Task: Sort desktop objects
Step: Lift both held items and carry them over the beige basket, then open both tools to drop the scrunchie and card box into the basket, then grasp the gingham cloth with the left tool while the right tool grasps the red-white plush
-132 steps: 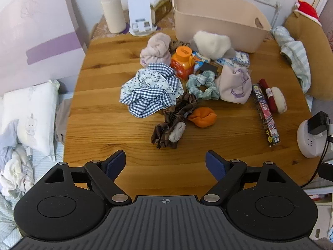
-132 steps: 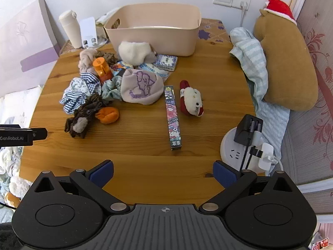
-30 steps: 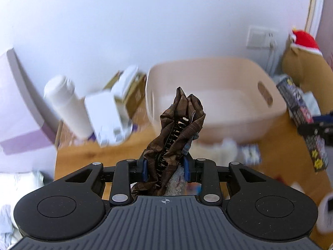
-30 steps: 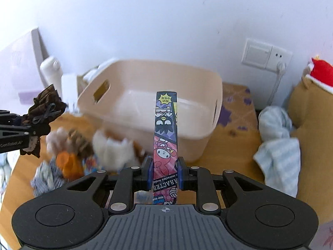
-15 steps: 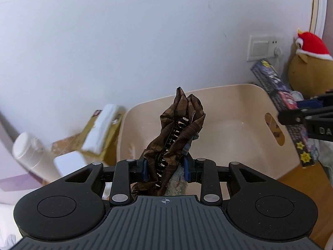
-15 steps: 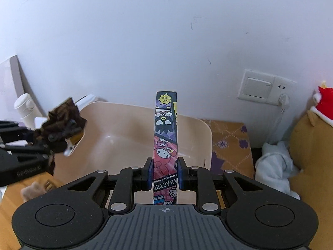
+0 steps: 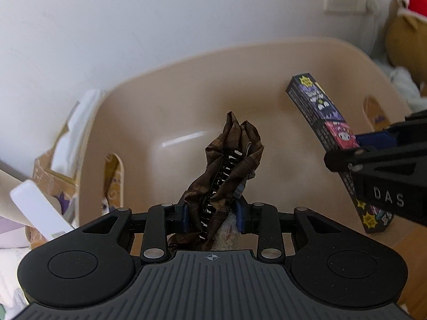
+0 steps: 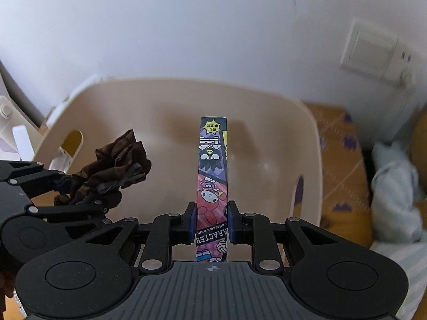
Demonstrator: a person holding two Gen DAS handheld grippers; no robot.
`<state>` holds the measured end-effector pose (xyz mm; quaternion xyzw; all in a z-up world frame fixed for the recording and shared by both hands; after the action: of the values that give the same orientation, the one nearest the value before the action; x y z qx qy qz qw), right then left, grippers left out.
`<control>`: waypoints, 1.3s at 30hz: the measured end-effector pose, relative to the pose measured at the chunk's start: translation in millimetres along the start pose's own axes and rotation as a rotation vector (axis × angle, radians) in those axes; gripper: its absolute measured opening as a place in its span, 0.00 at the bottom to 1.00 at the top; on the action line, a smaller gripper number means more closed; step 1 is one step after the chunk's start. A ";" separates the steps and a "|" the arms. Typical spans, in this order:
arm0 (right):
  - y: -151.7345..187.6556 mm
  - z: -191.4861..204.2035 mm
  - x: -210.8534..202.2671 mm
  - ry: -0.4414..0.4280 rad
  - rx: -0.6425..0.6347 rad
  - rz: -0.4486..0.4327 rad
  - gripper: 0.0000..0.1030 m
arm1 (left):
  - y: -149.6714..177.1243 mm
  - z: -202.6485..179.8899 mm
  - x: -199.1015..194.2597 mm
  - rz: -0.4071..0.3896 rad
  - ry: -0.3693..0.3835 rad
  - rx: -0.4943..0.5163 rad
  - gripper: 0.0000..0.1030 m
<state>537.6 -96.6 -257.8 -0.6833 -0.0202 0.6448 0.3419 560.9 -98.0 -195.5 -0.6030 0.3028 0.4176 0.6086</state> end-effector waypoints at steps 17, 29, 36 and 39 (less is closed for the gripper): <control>17.7 8.0 -48.6 0.011 0.097 -0.077 0.84 | 17.3 13.3 -50.7 -0.118 0.049 0.019 0.71; 68.2 16.1 -119.9 0.074 0.140 -0.188 1.00 | 55.7 58.9 -113.1 -0.132 0.088 -0.037 0.77; 101.8 30.5 -127.4 0.069 0.128 -0.159 1.00 | 86.6 101.3 -137.8 -0.158 0.087 -0.070 0.77; 116.9 37.0 -125.2 0.090 0.103 -0.127 1.00 | 100.9 116.0 -143.3 -0.152 0.094 -0.089 0.77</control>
<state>435.2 -228.4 -204.5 -0.6905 -0.0149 0.5905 0.4175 390.1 -11.7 -108.8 -0.6697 0.2656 0.3543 0.5962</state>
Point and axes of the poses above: each gripper's, at about its wrist camera, not at the fingertips, and x roughly the way its jaws point, z to its left, y to its underside, the point moved 3 cm from there along x, roughly the way its jaws point, and after that the axes turned 15 degrees about -x, right-handed, at the moved point
